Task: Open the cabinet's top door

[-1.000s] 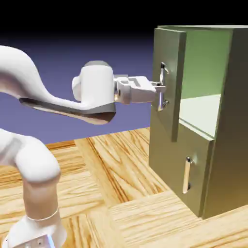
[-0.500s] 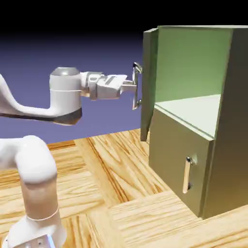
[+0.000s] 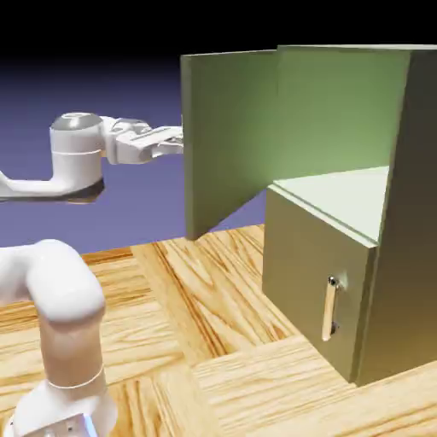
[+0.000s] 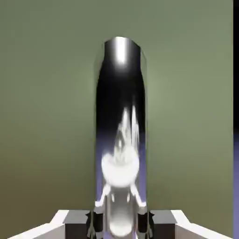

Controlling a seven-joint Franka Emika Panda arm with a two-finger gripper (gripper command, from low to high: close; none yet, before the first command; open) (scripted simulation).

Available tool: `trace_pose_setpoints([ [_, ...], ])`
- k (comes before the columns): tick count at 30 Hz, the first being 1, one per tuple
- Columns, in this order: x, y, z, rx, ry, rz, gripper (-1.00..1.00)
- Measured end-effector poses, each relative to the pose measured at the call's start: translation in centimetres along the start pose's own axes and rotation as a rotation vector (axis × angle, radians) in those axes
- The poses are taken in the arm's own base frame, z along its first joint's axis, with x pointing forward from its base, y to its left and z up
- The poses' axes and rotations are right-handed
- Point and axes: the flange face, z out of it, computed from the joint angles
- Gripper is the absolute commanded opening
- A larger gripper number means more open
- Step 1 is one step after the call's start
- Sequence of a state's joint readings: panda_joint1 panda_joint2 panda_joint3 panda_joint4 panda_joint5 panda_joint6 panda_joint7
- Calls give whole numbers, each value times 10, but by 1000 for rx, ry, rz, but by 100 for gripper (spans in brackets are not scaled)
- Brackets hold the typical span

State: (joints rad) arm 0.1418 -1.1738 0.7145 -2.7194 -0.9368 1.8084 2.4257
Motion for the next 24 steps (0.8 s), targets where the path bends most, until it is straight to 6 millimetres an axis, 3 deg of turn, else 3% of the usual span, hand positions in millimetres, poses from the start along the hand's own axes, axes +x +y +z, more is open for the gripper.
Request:
trace_pose_setpoints([
  [12,-43,-43,-103,-214,214,0,-100],
  [24,-92,-92,-171,-389,388,0,-100],
])
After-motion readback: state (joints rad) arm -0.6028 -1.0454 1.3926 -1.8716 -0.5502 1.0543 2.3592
